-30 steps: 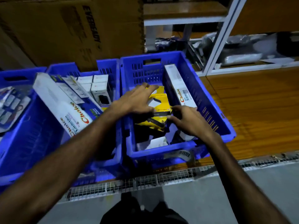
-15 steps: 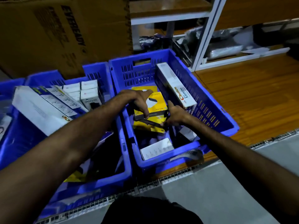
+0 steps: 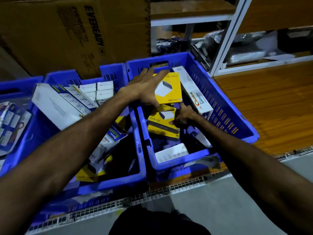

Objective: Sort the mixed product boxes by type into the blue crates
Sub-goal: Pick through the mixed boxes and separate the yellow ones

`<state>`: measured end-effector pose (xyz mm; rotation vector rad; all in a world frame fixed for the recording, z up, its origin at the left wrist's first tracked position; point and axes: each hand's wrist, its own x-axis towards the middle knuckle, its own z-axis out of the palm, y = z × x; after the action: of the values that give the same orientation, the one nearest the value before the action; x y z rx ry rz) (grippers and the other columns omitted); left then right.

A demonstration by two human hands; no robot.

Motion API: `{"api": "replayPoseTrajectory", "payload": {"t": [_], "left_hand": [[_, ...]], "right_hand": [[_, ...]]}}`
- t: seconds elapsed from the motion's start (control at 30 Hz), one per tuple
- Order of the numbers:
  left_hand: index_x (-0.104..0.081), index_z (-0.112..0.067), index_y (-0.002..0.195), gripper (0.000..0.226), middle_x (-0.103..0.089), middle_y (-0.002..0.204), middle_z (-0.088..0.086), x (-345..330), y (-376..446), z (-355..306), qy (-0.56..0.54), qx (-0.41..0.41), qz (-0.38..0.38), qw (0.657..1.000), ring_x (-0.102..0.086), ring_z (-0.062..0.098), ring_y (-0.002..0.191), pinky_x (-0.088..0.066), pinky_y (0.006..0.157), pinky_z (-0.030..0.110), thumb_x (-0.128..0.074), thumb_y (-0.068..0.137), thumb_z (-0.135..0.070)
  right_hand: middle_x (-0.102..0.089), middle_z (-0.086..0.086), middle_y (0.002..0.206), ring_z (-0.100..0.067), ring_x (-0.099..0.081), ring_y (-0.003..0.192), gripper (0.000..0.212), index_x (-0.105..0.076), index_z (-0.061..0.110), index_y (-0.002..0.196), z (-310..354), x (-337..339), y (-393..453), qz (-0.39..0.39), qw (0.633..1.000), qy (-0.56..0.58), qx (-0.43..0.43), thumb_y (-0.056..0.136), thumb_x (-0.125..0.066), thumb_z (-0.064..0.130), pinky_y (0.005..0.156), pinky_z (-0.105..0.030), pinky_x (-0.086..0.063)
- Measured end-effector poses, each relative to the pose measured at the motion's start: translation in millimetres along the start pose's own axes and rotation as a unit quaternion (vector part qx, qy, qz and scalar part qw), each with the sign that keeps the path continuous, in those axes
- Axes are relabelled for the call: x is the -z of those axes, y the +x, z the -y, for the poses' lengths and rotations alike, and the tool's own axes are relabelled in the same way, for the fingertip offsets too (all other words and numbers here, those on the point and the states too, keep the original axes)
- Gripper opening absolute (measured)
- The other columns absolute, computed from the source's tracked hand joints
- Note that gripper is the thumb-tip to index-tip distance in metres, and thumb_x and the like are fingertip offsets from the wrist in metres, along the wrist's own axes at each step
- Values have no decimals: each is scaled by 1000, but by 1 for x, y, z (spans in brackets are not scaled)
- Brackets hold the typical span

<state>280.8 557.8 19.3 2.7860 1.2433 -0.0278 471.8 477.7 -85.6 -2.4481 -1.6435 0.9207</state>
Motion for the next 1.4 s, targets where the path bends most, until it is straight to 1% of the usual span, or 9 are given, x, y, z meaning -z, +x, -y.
{"api": "replayPoseTrajectory", "payload": {"t": [0.13,0.3,0.47,0.53,0.63,0.83,1.0,1.23,1.4], "left_hand": [[-14,-40,159,138,-49,137,15,-4,-17,5,-160,44,-102,981,-48,39,127,-47,100,52,-88,46,-71],[-33,-38,147,129,-55,143,-7,-4,-45,-4,-411,107,-184,887,-57,17,129,-49,108,44,-98,40,-67],[-40,-22,146,113,-63,135,3,1,-79,-23,-587,177,-242,753,-68,18,115,-60,92,31,-103,53,-30],[-44,-18,143,107,-70,129,9,5,-98,-31,-669,195,-245,674,-72,26,110,-63,86,41,-101,52,-28],[-45,-20,142,89,-74,124,8,14,-132,-45,-727,218,-244,603,-75,26,104,-65,76,44,-91,65,-23],[-55,-26,127,82,-74,120,2,16,-206,-67,-757,278,-232,544,-70,30,103,-56,87,61,-91,55,-41],[-56,-28,128,83,-76,117,1,11,-283,-68,-748,309,-279,517,-73,28,102,-56,88,54,-88,54,-48],[-62,-30,120,74,-71,103,4,10,-397,-22,-691,354,-384,501,-67,24,84,-54,63,38,-88,54,-51],[-68,-24,121,75,-73,95,6,10,-480,38,-647,391,-434,490,-69,25,78,-58,63,40,-86,55,-53]], "right_hand": [[-20,-24,165,-46,-40,143,116,-10,17,163,-3,5,-2,48,998,8,49,79,-87,43,104,-47,-51],[-32,-22,160,-44,-39,144,126,-28,24,156,8,10,-15,38,996,43,69,56,-96,55,111,-52,-45],[-75,-9,103,-32,-72,97,70,-70,13,100,21,19,-36,-69,978,188,55,56,-83,64,88,-46,-60],[-72,-6,78,-34,-73,80,56,-68,12,80,19,25,-49,-78,944,317,45,53,-77,61,77,-51,-63],[-61,-4,63,-25,-62,58,27,-62,16,75,15,30,-79,-47,835,547,47,81,-78,36,51,-32,-56],[-71,-5,96,-19,-69,74,15,-67,19,104,31,31,-153,78,684,723,56,93,-71,27,56,-26,-59],[-68,-7,98,-25,-66,86,25,-66,14,112,55,11,-210,60,728,674,109,91,-73,27,65,-39,-62],[-68,15,64,-2,-62,56,18,-60,18,97,145,-39,-277,115,791,558,222,90,-76,21,53,-17,-49],[-73,13,73,-7,-69,61,32,-59,12,116,250,-92,-303,158,834,463,255,91,-76,23,50,-32,-58]]}}
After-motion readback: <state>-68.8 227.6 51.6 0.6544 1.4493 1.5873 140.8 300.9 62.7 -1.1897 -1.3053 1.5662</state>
